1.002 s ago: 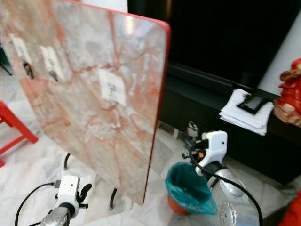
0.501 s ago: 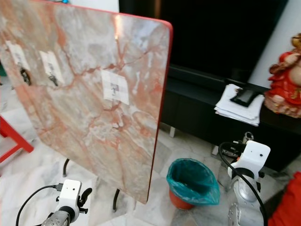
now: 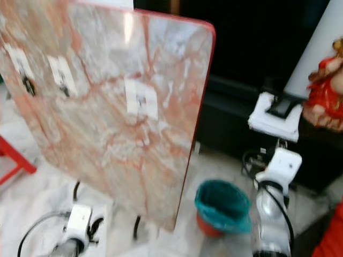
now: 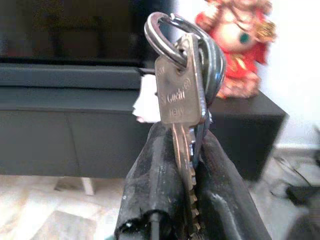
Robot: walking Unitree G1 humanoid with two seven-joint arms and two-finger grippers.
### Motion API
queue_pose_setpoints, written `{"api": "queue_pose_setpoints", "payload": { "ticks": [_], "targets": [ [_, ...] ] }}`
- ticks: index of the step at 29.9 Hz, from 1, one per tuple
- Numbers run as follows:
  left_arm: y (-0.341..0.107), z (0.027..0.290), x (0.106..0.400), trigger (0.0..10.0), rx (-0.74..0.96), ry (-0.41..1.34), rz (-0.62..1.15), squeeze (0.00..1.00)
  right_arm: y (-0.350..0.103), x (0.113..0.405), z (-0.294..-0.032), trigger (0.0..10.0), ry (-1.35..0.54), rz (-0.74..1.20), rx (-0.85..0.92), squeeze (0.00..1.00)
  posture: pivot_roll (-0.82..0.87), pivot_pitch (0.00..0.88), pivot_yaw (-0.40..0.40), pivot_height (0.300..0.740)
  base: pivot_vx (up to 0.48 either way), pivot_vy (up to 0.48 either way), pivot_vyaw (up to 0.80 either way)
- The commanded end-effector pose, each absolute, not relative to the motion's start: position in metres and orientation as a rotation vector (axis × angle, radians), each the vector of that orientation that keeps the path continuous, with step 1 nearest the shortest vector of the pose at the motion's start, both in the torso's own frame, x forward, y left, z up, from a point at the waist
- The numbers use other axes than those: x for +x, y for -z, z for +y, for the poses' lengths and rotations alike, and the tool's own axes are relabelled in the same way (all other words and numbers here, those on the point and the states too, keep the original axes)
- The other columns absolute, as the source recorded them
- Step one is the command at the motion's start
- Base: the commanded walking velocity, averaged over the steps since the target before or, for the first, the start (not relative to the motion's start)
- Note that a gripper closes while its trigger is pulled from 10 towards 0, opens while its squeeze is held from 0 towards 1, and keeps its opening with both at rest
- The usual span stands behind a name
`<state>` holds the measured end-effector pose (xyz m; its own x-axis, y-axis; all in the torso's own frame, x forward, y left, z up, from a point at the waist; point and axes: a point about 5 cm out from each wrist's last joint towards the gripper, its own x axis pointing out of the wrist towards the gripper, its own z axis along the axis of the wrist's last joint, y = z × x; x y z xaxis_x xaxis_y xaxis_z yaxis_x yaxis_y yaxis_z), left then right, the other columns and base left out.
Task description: Hang keys on a hook
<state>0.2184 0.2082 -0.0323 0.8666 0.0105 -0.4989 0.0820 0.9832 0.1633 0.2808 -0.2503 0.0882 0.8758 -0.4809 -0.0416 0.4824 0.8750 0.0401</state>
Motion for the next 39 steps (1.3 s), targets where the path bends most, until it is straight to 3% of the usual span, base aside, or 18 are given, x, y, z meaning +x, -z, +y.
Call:
{"api": "queue_pose_setpoints", "payload": {
  "ticks": [1,12,30,39],
  "targets": [
    [0.031,0.203,0.222,10.0,0.197,0.071,0.513,0.00,-0.086,0.278,-0.259,10.0,0.560,0.036,0.034,0.00,-0.01,0.000,-0.041,0.740,0.000,0.375,0.00],
    [0.032,0.202,0.221,10.0,0.193,0.078,0.511,0.00,-0.085,0.277,-0.265,10.0,0.621,0.038,0.027,0.00,-0.01,0.000,-0.039,0.740,0.000,0.380,0.00],
    [0.035,0.198,0.223,10.0,0.186,0.085,0.520,0.00,-0.084,0.285,-0.252,10.0,0.582,0.039,0.055,0.00,-0.01,0.000,-0.031,0.740,0.000,0.389,0.00],
    [0.034,0.196,0.228,10.0,0.183,0.097,0.513,0.00,-0.084,0.289,-0.245,10.0,0.562,0.037,0.073,0.00,-0.01,0.000,-0.023,0.740,0.000,0.390,-0.80]
  ]
}}
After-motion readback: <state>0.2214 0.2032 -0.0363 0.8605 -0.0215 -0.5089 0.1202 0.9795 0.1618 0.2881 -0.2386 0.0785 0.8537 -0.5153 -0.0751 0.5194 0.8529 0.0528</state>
